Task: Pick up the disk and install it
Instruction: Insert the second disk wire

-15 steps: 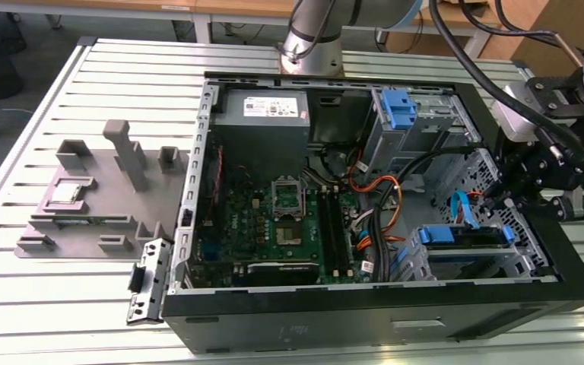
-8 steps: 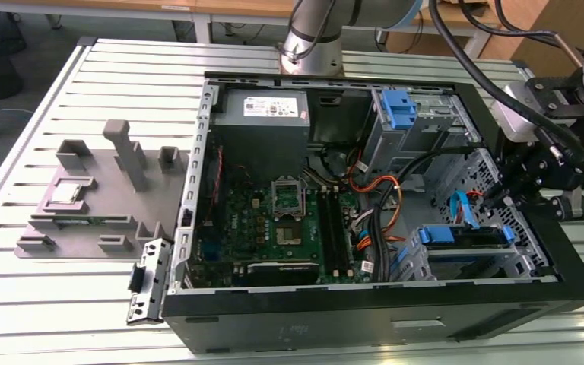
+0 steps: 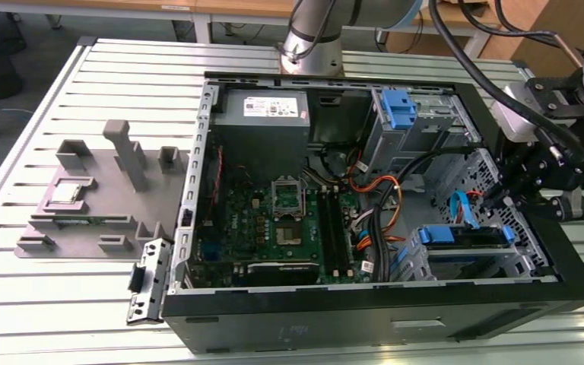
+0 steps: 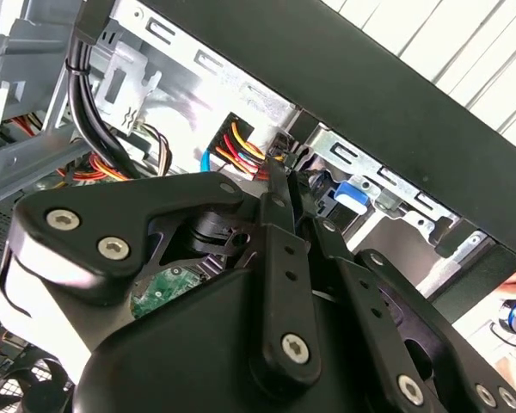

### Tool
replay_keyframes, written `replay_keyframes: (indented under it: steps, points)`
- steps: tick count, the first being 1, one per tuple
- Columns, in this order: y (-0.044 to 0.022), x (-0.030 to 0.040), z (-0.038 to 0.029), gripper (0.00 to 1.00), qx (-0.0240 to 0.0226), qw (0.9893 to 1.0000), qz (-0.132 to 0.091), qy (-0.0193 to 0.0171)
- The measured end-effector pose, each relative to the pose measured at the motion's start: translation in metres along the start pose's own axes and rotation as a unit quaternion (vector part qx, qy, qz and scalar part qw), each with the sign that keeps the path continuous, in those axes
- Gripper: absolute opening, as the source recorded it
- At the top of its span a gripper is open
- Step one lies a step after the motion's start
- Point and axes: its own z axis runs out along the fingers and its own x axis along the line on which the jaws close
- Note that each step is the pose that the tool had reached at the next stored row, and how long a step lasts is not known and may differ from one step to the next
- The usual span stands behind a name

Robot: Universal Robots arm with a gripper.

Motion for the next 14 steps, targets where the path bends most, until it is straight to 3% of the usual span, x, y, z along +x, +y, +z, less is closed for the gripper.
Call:
replay_keyframes:
  steps: [9,14]
  points:
    - [0.013,0.0109,-0.0018,0.16,0.0111,0.9999,-0.001,0.002]
    - [0.0155,0.0154,-0.0025,0.16,0.0137,0.9998,-0.002,0.0122]
